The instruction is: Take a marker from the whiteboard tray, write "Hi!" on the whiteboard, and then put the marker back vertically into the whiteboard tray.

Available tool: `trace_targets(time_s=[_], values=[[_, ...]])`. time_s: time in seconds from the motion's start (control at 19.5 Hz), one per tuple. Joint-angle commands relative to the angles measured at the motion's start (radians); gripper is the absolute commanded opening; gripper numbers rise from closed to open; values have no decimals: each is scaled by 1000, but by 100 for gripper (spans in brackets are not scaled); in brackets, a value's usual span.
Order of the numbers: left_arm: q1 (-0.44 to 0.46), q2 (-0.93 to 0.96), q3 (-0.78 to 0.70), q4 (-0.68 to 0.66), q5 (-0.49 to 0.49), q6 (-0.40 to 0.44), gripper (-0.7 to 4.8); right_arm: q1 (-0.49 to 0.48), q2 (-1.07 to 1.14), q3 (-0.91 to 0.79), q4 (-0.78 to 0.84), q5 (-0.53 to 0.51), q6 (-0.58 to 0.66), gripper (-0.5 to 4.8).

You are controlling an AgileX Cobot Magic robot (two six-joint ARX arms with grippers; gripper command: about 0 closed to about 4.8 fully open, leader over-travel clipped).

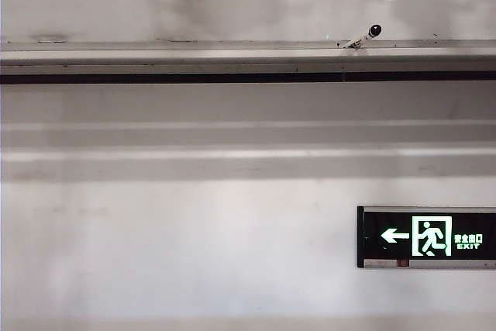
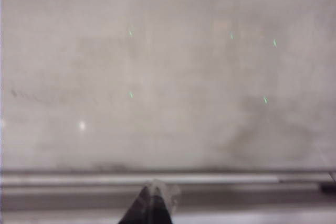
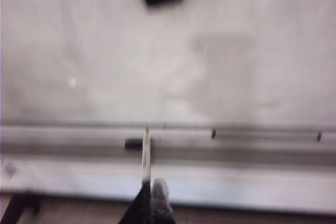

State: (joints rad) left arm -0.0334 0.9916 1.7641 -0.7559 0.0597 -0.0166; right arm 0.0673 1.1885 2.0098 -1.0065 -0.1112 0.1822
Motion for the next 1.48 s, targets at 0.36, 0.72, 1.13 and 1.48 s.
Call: trace_targets(time_s=[0.36, 0.72, 1.13, 1.48], values=[[-2, 39, 3, -17, 117, -29, -5, 26, 40, 2, -116, -166, -6, -1], [-111, 78, 3, 10, 143, -21, -5, 78, 80, 2, -106, -187, -63, -1], [-258, 91, 3, 56, -31, -9, -5, 137, 108, 2, -119, -97, -63, -1], [-258, 100, 3, 73, -135, 36, -6, 137, 130, 2, -114, -22, -92, -1]])
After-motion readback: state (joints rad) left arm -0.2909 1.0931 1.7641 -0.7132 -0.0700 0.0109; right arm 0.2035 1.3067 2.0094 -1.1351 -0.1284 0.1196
